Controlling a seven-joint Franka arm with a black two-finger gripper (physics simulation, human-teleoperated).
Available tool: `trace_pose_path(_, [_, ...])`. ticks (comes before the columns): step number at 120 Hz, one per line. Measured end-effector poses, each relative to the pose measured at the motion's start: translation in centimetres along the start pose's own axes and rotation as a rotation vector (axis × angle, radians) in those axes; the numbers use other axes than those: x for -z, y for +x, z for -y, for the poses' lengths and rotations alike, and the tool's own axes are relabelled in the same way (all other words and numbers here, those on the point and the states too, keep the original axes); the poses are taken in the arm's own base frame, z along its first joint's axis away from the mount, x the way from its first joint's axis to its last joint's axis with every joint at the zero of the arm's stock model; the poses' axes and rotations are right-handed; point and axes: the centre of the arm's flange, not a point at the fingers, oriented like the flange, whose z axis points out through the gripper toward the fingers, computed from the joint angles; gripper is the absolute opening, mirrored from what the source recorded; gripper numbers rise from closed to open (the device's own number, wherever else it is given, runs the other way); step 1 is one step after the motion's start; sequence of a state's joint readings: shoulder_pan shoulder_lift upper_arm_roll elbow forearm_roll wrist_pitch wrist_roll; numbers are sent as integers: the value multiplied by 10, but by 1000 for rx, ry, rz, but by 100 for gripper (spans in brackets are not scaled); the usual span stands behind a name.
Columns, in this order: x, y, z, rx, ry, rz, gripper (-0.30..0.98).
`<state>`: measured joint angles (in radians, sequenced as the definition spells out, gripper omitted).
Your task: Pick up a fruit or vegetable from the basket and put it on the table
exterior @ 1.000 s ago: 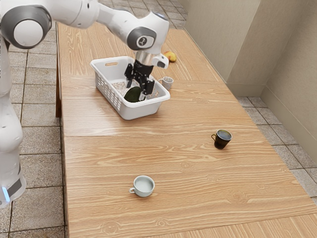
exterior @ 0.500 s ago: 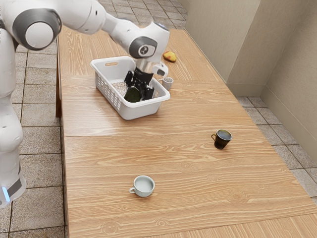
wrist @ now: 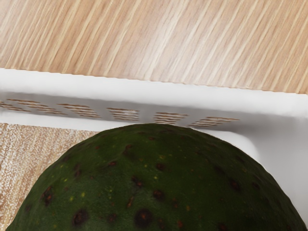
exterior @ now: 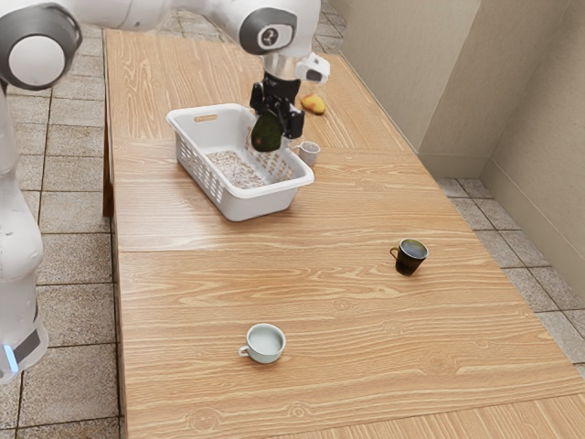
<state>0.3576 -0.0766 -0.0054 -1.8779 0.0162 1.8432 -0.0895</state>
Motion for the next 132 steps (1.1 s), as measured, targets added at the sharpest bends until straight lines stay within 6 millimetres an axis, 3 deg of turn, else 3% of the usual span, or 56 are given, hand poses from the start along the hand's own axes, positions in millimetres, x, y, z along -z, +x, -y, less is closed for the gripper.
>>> trace_pose_path(8, [22,0,-25,-45,2,-21,41])
trace_pose_path(20, [33,-11,-95,-172,3,-19,41])
trace_pose_path(33, [22,-21,-150,-275,2,16,41])
trace_pose_path(54, [7,-26,-201,-367,-2,52,41])
trace_pose_path(68, [2,-25,-202,-370,0,64,40])
trace_pose_path(77, [0,-17,-185,-337,1,68,40])
trace_pose_path(84, [-5,-8,-167,-304,2,78,52])
trace_pose_path(99, [-4,3,-143,-261,-2,75,58])
trace_pose_path(108, [-2,2,-149,-273,-2,71,60])
trace_pose_path(132, [2,-14,-186,-348,-3,65,66])
